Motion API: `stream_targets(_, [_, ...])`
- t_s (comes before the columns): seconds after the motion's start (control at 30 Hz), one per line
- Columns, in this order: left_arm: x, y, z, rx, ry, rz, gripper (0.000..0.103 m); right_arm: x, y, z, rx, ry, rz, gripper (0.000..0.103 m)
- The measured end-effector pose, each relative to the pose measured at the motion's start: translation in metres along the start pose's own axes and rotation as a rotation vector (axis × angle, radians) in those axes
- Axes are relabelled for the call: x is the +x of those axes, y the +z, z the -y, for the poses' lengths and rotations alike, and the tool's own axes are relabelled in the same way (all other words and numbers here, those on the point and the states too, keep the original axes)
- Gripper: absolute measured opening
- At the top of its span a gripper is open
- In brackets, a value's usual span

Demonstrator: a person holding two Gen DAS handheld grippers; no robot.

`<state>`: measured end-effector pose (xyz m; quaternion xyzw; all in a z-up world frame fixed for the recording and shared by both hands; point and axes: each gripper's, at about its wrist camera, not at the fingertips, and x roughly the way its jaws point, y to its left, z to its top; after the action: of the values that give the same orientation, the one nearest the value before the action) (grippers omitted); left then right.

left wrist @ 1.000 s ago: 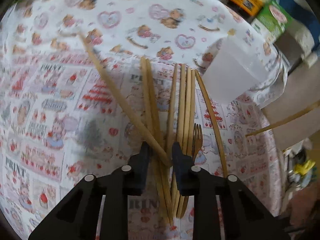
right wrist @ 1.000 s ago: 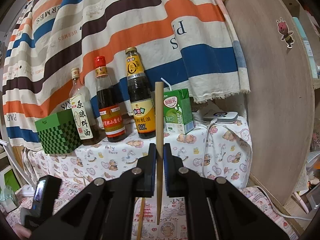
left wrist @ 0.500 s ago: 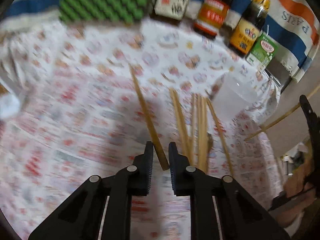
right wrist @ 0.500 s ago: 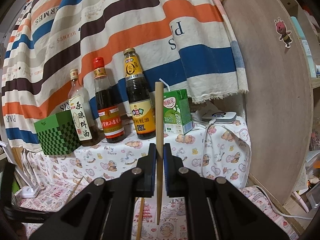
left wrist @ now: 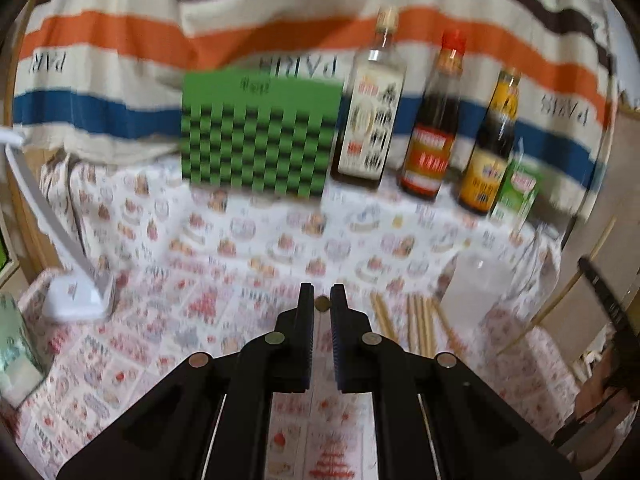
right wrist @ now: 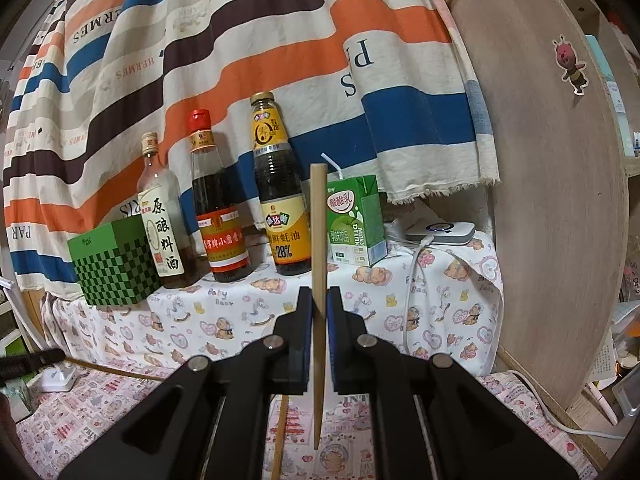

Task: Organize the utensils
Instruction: 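Carry the left gripper's chopstick to the plastic cup while the right gripper carries its chopstick there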

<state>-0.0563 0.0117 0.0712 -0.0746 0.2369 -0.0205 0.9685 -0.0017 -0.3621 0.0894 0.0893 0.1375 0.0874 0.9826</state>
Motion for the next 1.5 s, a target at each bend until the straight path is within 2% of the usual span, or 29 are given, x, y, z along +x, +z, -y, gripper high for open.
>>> stream_targets(0.1, [0.001, 0.016, 0.007, 0.044, -0.010, -0.006, 0.007, -0.001, 0.000, 0.000, 0.003, -0.001, 0.005, 0.007])
stream_targets(0.23, [0.007, 0.038, 0.011, 0.030, -0.044, 0.012, 0.006, -0.003, 0.001, 0.002, 0.017, -0.001, 0.013, 0.007])
stream_targets(0.37, [0.005, 0.057, 0.017, 0.014, -0.082, 0.058, 0.006, -0.003, 0.002, 0.005, 0.037, 0.008, 0.018, 0.007])
stream_targets(0.47, [-0.002, 0.071, 0.020, -0.041, -0.143, 0.082, 0.006, -0.005, 0.002, 0.007, 0.059, 0.032, 0.026, 0.007])
stream_targets(0.6, [-0.008, 0.085, 0.030, -0.061, -0.181, 0.143, 0.006, -0.012, 0.005, 0.010, 0.074, 0.075, 0.073, 0.007])
stream_targets(0.63, [-0.007, 0.089, 0.034, -0.068, -0.198, 0.153, 0.006, -0.013, 0.007, 0.009, 0.067, 0.061, 0.098, 0.007])
stream_targets(0.7, [-0.005, 0.097, 0.040, -0.082, -0.244, 0.163, 0.006, -0.008, 0.015, 0.011, 0.082, 0.051, 0.092, 0.007])
stream_targets(0.8, [-0.003, 0.108, 0.050, -0.104, -0.317, 0.219, 0.006, 0.000, 0.035, 0.014, 0.141, 0.089, 0.081, 0.007])
stream_targets(0.93, [-0.001, 0.115, 0.064, -0.115, -0.402, 0.268, 0.006, 0.002, 0.056, 0.010, 0.154, 0.068, 0.150, 0.007])
stream_targets(1.07, [0.010, 0.116, 0.077, -0.131, -0.453, 0.267, 0.006, 0.019, 0.065, 0.010, 0.202, 0.072, 0.156, 0.007])
stream_targets(1.2, [0.032, 0.111, 0.086, -0.156, -0.480, 0.246, 0.006, 0.046, 0.054, 0.012, 0.210, 0.023, 0.120, 0.007])
stream_targets(1.33, [0.060, 0.105, 0.101, -0.118, -0.452, 0.212, 0.006, 0.070, 0.036, 0.021, 0.217, 0.021, 0.033, 0.007])
stream_targets(1.5, [0.086, 0.086, 0.110, -0.113, -0.455, 0.152, 0.006, 0.081, 0.019, 0.028, 0.204, 0.021, -0.028, 0.007])
